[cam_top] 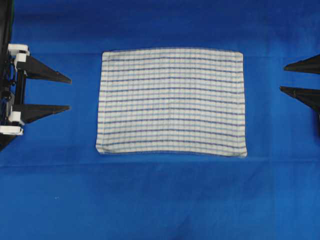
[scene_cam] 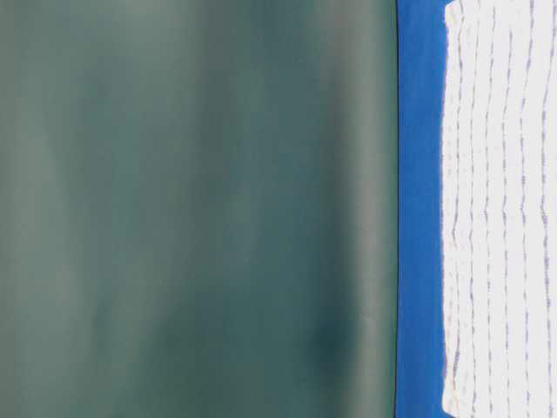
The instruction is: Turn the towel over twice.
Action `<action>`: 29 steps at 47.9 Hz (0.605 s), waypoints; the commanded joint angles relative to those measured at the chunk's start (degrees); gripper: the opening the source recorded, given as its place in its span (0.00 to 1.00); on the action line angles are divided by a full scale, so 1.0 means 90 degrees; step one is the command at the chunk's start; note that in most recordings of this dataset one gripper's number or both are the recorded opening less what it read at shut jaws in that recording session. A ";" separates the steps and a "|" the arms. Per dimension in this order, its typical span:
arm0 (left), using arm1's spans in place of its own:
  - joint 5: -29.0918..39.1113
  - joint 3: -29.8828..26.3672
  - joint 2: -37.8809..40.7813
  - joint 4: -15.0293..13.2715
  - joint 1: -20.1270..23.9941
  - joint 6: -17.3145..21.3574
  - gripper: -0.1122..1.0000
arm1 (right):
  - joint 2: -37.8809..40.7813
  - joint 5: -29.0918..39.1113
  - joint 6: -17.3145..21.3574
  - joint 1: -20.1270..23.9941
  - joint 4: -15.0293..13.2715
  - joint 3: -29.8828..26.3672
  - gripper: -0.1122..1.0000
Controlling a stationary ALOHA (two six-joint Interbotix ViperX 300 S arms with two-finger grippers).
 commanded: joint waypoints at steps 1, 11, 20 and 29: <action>-0.0039 -0.0059 -0.0020 0.0020 0.0010 0.0010 0.64 | 0.0020 0.0020 0.0010 -0.0010 -0.0049 -0.0098 0.63; 0.0254 0.0107 -0.0518 0.0020 0.0215 0.0010 0.64 | -0.0459 0.0400 -0.0068 -0.0010 -0.0107 0.0107 0.63; 0.0381 0.0605 -0.1396 0.0020 0.0488 -0.0078 0.64 | -0.1230 0.0469 -0.0059 -0.0010 -0.0127 0.0654 0.63; 0.0723 0.1006 -0.2139 0.0020 0.0518 -0.0127 0.64 | -0.1924 0.0469 0.0000 -0.0010 -0.0127 0.1201 0.63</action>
